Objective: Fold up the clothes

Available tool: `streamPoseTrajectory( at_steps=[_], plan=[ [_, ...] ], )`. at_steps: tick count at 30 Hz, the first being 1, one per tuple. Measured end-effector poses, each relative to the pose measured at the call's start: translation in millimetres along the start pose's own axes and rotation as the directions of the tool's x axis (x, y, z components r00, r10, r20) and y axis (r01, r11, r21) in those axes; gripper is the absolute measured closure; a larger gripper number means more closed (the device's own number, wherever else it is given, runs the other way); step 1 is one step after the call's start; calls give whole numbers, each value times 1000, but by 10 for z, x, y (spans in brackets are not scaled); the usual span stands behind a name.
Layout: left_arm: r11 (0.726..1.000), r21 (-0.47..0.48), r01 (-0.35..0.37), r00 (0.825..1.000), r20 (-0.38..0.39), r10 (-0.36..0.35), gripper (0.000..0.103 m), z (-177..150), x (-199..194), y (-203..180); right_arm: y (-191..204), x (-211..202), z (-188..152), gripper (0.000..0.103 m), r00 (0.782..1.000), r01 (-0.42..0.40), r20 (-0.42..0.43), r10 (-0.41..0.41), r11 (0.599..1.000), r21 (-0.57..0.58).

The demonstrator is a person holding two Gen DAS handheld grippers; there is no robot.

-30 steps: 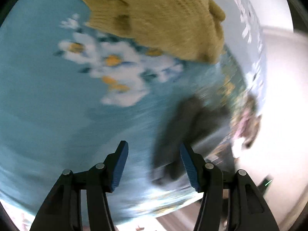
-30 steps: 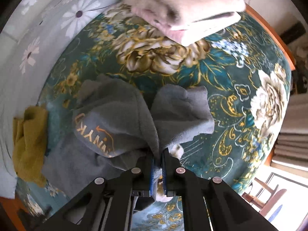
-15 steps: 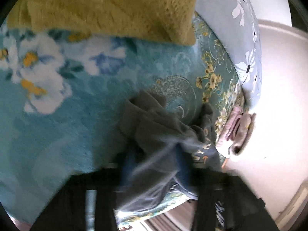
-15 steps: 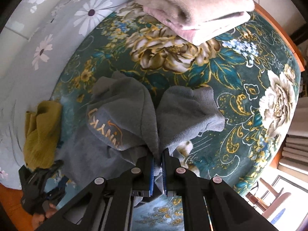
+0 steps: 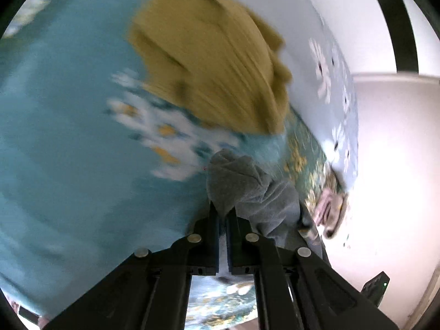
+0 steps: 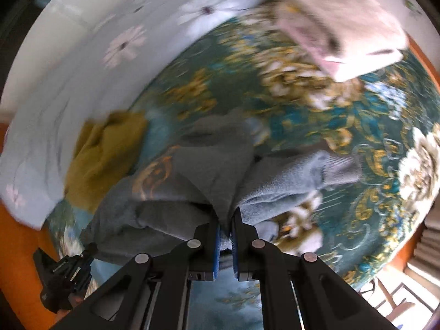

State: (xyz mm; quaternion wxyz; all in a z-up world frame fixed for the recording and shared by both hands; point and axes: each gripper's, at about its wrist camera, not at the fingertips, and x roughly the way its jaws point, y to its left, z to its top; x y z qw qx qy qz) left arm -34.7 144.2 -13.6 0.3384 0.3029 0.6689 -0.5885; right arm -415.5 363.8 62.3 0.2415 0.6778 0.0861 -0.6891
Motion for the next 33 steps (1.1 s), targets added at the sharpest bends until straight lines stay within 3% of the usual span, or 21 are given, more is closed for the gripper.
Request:
streamPoseTrajectory(
  at_steps=[3,5,9,12,13,17,24,28,30,33],
  plan=[
    [997,-64,-36,990,133,44,101,11,-642,422,397,122,-174,96,998,-50,-44,46,996,-79],
    [994,-95,-54,970,230,75,103,32,-1124,660,697,214,-324,96,993,-89,-85,78,987,-136],
    [993,-68,-93,869,481,115,103,33,-2257,863,1152,257,-550,96,979,-180,-132,154,962,-208],
    [992,-77,-99,850,511,124,103,50,-2579,1006,1370,253,-729,96,976,-192,-153,155,944,-267],
    [992,-88,-91,850,512,124,103,45,-2616,1066,1426,243,-778,96,977,-186,-152,147,939,-288],
    [985,-171,-22,895,436,96,103,-3,-2370,1311,1313,152,-770,96,983,-162,-125,133,951,-263],
    [972,-227,-62,947,295,129,103,-38,-1830,1354,764,-276,-482,96,995,-87,42,94,986,-141],
    [972,-216,-94,964,222,143,103,-6,-1556,1272,332,-326,-279,96,995,15,103,-11,999,-45],
    [970,-210,-122,970,181,161,101,14,-1422,1221,1,-154,-241,96,990,128,59,-128,992,6],
    [968,-205,-142,976,134,172,92,35,-1250,1158,-422,185,-422,96,970,238,-70,-233,969,65]
  ],
)
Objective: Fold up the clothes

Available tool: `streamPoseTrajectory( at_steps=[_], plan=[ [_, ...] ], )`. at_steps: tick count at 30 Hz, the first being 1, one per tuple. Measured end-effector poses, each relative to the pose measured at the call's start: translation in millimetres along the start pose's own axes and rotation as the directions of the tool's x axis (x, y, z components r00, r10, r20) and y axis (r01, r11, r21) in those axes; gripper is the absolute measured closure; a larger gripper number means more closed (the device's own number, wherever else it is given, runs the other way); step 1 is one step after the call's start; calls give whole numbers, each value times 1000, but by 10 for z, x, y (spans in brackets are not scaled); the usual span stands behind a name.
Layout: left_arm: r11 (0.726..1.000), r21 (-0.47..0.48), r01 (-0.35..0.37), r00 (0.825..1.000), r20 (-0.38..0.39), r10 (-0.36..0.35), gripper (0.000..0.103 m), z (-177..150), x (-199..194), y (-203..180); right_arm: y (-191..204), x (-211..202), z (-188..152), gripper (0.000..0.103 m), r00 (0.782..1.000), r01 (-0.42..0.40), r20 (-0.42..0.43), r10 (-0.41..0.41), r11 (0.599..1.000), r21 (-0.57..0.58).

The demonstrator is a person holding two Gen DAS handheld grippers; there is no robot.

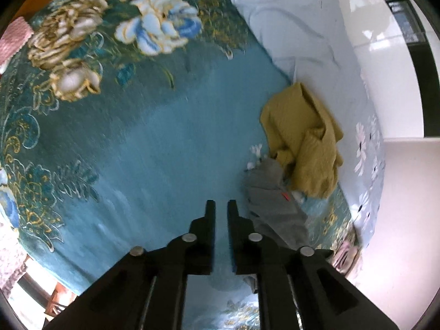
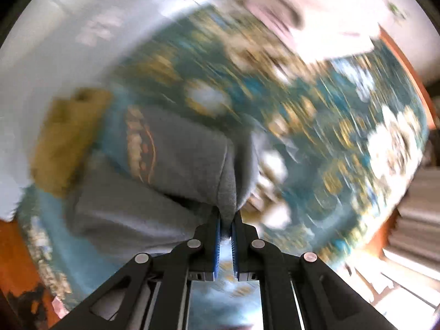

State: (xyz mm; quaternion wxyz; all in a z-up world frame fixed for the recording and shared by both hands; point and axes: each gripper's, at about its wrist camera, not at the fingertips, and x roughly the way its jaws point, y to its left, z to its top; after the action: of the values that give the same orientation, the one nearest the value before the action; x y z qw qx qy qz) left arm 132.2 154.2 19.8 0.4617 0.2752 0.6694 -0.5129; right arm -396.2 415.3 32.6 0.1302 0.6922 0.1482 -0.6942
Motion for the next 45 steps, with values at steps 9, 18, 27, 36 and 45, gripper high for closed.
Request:
streamPoseTrajectory(
  at_steps=[9,18,27,36,45],
  plan=[
    [996,-86,19,988,-153,-32,59,147,752,-347,-150,199,84,94,1000,10,-19,-10,1000,24],
    [985,-170,-24,971,-240,-18,48,364,1524,-655,-78,-60,485,56,995,10,94,-11,1000,12],
    [981,-178,-78,948,-318,18,48,362,2025,-774,156,704,798,46,993,72,-89,-76,996,-45],
    [984,-145,-104,945,-323,52,87,209,2077,-820,-3,857,684,94,988,5,-156,14,992,127],
    [982,-172,74,991,-100,-92,92,122,1168,-776,176,-109,716,95,981,-182,75,178,981,64]
  ],
)
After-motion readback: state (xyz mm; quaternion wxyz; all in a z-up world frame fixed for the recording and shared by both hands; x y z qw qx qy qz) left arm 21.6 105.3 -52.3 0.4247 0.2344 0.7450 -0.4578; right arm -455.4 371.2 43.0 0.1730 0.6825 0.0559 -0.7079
